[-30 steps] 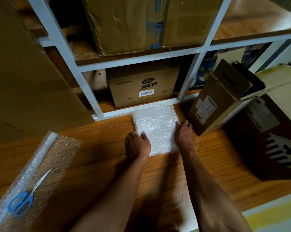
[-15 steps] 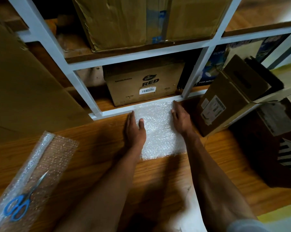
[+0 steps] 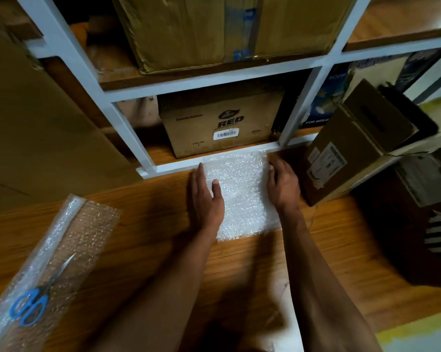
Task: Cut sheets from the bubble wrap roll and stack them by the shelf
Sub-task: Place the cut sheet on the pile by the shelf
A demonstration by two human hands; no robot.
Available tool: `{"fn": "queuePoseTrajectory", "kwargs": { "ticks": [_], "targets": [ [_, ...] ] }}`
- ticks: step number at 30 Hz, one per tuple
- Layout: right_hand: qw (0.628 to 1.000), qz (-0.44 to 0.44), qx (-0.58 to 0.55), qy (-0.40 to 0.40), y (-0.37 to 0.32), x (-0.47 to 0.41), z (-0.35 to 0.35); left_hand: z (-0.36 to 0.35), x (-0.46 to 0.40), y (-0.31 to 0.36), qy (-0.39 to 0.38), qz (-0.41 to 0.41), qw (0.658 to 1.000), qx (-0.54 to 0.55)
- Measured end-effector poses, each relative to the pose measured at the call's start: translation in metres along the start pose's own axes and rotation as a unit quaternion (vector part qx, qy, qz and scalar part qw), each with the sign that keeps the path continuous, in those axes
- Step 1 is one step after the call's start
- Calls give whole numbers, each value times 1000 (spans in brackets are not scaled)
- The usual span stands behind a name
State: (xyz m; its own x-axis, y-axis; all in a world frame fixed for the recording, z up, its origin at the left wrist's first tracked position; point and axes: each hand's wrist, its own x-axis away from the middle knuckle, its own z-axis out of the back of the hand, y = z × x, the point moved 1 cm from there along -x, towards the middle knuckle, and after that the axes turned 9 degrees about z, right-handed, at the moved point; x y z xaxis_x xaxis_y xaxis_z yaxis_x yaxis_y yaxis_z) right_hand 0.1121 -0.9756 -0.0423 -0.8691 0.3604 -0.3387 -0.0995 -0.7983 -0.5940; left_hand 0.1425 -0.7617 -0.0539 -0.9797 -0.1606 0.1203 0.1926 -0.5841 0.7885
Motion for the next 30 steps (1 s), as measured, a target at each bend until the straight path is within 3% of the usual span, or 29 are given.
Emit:
{"fn": "queuePoseTrajectory", "kwargs": {
  "ticks": [4, 8, 13, 17, 21, 26, 30],
  "targets": [
    [997, -71, -17, 25, -4, 43, 4, 1, 26, -10, -10, 2, 1000, -3],
    [994, -51, -89, -32, -1, 59, 6, -3, 33, -9, -72, 36, 997, 8],
    [994, -81, -71, -5, 7, 60, 27, 10, 37, -15, -62, 40, 997, -13],
    [991, -80, -56, -94, 2, 69, 22, 16, 49, -9, -129, 24, 991, -7],
    [994, -104, -15, -24, -22, 72, 28, 40, 49, -12, -110, 41, 993, -14],
    [998, 9, 46, 32, -99, 91, 25, 76, 43, -46, -79, 70, 993, -59],
    [990, 117, 61, -43, -158, 129, -10, 114, 44, -68, -58, 77, 993, -71]
  ]
}}
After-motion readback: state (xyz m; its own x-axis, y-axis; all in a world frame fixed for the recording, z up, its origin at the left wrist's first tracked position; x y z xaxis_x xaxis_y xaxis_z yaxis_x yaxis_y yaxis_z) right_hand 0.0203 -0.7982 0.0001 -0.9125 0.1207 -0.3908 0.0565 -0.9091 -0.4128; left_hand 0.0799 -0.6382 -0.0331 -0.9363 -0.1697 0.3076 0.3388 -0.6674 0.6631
